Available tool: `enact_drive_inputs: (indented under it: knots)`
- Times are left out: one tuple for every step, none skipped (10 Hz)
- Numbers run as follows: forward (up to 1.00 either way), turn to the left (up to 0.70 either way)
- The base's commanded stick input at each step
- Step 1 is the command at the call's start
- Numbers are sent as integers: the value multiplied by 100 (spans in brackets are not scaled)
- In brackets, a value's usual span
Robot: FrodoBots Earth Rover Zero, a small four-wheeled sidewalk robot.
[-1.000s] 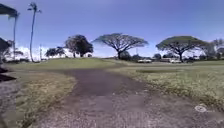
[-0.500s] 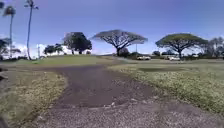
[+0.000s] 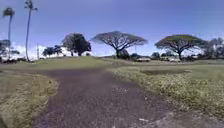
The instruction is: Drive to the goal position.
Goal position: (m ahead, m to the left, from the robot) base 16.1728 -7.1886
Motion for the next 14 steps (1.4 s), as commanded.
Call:
enact_drive_inputs:
  knots:
    - [100, 0]
    - [100, 0]
    - [100, 0]
    - [100, 0]
    - [100, 0]
    - [100, 0]
    - [100, 0]
    - [100, 0]
    - [100, 0]
    - [100, 0]
    - [100, 0]
    - [100, 0]
    - [100, 0]
    - [100, 0]
